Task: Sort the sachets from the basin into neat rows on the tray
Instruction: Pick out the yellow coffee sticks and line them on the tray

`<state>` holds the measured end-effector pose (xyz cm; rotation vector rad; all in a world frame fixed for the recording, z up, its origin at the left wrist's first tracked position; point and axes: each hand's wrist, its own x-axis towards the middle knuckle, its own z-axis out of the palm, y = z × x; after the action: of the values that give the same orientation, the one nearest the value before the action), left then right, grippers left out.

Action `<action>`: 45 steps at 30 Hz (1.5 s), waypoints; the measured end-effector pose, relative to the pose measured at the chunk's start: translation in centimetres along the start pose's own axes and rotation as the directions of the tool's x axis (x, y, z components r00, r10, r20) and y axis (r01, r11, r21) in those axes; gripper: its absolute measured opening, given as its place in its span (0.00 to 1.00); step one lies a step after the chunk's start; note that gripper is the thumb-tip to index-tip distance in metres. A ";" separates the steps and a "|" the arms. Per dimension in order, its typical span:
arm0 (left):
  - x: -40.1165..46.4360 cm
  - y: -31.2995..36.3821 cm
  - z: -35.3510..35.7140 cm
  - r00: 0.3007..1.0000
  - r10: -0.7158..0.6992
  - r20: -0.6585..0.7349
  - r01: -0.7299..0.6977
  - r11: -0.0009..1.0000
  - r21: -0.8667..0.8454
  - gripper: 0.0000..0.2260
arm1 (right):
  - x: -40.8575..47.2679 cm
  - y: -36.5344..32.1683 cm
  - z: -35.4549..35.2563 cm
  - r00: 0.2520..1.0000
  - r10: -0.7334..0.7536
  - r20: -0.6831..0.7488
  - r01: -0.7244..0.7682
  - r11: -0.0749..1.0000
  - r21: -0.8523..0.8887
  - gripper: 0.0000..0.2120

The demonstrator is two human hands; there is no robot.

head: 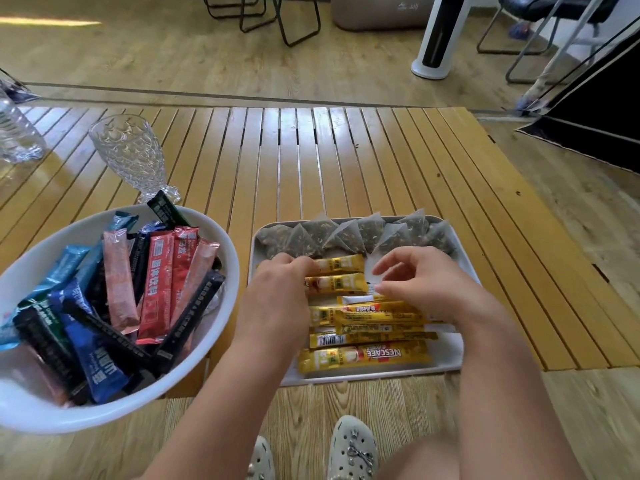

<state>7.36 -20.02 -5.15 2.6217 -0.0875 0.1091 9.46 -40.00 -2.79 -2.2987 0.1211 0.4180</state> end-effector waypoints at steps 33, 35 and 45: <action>1.0 -0.7 -2.1 0.959 0.091 -0.268 -0.188 0.913 -0.363 0.10 | -0.5 -1.3 -0.2 0.957 -0.289 -0.029 0.282 0.901 0.330 0.07; 1.1 -1.1 -2.4 0.982 -0.060 -0.177 -0.036 0.870 -0.491 0.10 | -0.4 -1.4 -0.3 0.956 -0.281 -0.081 0.290 0.879 0.378 0.07; 1.3 -1.1 -3.2 0.939 -0.258 0.227 0.336 0.556 -0.760 0.14 | -0.1 -1.6 0.2 0.960 -0.219 -0.175 0.273 0.875 0.401 0.08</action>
<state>8.59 -17.53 -2.85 1.6908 0.2393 -0.1469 9.64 -38.79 -1.79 -1.8765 -0.0220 0.0994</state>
